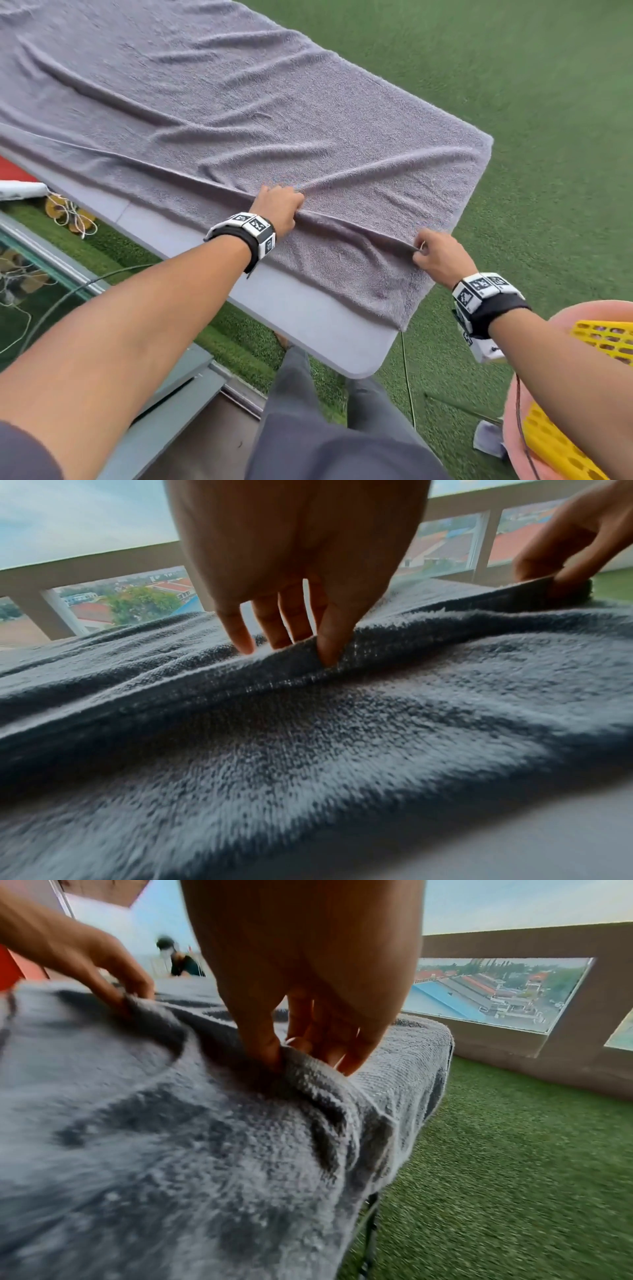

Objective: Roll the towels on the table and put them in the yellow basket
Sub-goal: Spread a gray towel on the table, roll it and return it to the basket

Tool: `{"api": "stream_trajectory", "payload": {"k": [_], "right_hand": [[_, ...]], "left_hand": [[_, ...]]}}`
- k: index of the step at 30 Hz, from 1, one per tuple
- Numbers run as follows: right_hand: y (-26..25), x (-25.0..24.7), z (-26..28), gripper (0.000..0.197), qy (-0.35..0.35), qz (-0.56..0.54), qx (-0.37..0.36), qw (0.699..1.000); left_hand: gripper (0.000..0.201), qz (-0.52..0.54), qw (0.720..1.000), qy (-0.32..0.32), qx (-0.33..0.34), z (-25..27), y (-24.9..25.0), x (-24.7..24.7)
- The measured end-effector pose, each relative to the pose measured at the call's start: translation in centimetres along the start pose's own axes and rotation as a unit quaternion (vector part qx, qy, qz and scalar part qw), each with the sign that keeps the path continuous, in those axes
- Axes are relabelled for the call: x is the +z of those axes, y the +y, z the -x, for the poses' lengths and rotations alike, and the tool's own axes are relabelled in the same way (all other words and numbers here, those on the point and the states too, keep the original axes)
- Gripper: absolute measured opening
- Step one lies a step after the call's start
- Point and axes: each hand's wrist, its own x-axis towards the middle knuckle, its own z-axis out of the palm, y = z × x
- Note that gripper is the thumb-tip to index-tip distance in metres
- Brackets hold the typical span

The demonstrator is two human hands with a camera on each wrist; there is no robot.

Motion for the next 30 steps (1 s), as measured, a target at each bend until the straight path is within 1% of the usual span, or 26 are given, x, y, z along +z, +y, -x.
{"api": "stream_trajectory", "payload": {"k": [2,4,6,9,13,16,19,20,21,22,23,24,26,30], "right_hand": [[-0.1,0.5,2.2,0.005,-0.009,-0.052,-0.014,0.999],[-0.4,1.4,5.3,0.008,-0.036,-0.082,-0.041,0.995],[-0.7,2.7,8.6,0.013,-0.088,-0.095,-0.068,0.989],[-1.4,5.1,12.3,0.015,-0.173,-0.075,-0.118,0.975],[-3.2,7.9,14.6,0.017,-0.291,-0.023,-0.200,0.935],[-4.4,9.3,15.1,0.015,-0.326,0.024,-0.250,0.911],[-5.3,10.0,15.6,0.012,-0.366,0.051,-0.283,0.885],[-5.7,10.1,15.6,0.013,-0.388,0.065,-0.290,0.872],[-5.9,10.2,15.7,0.017,-0.409,0.078,-0.292,0.861],[-6.1,10.2,15.6,0.021,-0.418,0.086,-0.293,0.856],[-6.3,10.3,15.4,0.022,-0.412,0.089,-0.293,0.858],[-6.6,10.3,15.0,0.022,-0.396,0.086,-0.294,0.866],[-7.5,10.2,13.7,0.019,-0.359,0.071,-0.290,0.884],[-11.3,9.9,10.1,0.017,-0.308,0.062,-0.301,0.900]], "left_hand": [[0.022,0.044,0.999,0.017,0.001,2.2,-0.2,0.0],[0.024,0.087,0.996,0.015,-0.012,5.0,-0.4,0.3],[0.025,0.115,0.993,0.018,-0.023,8.1,-0.5,1.2],[0.024,0.115,0.992,0.010,-0.046,12.9,-0.2,2.7],[0.018,0.122,0.989,-0.004,-0.078,18.2,-0.2,4.8],[0.019,0.130,0.983,-0.019,-0.125,20.9,-0.3,5.9],[0.021,0.134,0.980,-0.017,-0.145,22.6,0.3,6.7],[0.021,0.140,0.978,-0.032,-0.150,23.0,0.4,6.9],[0.021,0.143,0.975,-0.061,-0.158,23.1,0.6,6.9],[0.022,0.140,0.972,-0.092,-0.168,23.2,0.8,7.0],[0.023,0.136,0.968,-0.113,-0.176,23.3,0.9,7.0],[0.024,0.136,0.966,-0.119,-0.184,23.4,1.0,7.2],[0.024,0.150,0.962,-0.102,-0.205,23.6,0.9,7.4],[0.023,0.169,0.951,-0.075,-0.249,24.1,-0.9,7.0]]}}
